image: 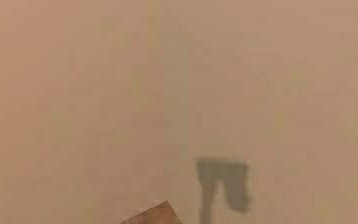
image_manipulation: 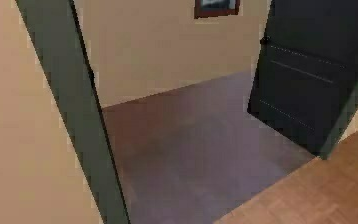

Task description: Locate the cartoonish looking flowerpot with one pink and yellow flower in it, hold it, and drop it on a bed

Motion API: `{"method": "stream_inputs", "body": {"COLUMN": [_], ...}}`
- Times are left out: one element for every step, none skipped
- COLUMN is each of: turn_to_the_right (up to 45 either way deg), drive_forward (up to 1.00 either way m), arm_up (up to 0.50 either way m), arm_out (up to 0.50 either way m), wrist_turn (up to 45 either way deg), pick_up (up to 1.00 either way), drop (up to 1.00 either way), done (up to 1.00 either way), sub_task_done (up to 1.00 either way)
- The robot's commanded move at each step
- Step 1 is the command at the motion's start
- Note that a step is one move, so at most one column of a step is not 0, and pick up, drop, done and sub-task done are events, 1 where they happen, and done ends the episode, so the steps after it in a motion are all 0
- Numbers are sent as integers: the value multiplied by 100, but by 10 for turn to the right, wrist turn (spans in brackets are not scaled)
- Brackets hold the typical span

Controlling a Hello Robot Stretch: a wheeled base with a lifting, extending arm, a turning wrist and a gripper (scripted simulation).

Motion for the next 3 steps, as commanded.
{"method": "stream_inputs", "body": {"turn_to_the_right": [450, 450, 450], "drive_forward": [0, 0, 0], "arm_up": [0, 0, 0], "arm_out": [0, 0, 0], "wrist_turn": [0, 0, 0], "pick_up": [0, 0, 0], "drop": [0, 0, 0], "done": [0, 0, 0], "sub_task_done": [0, 0, 0]}}
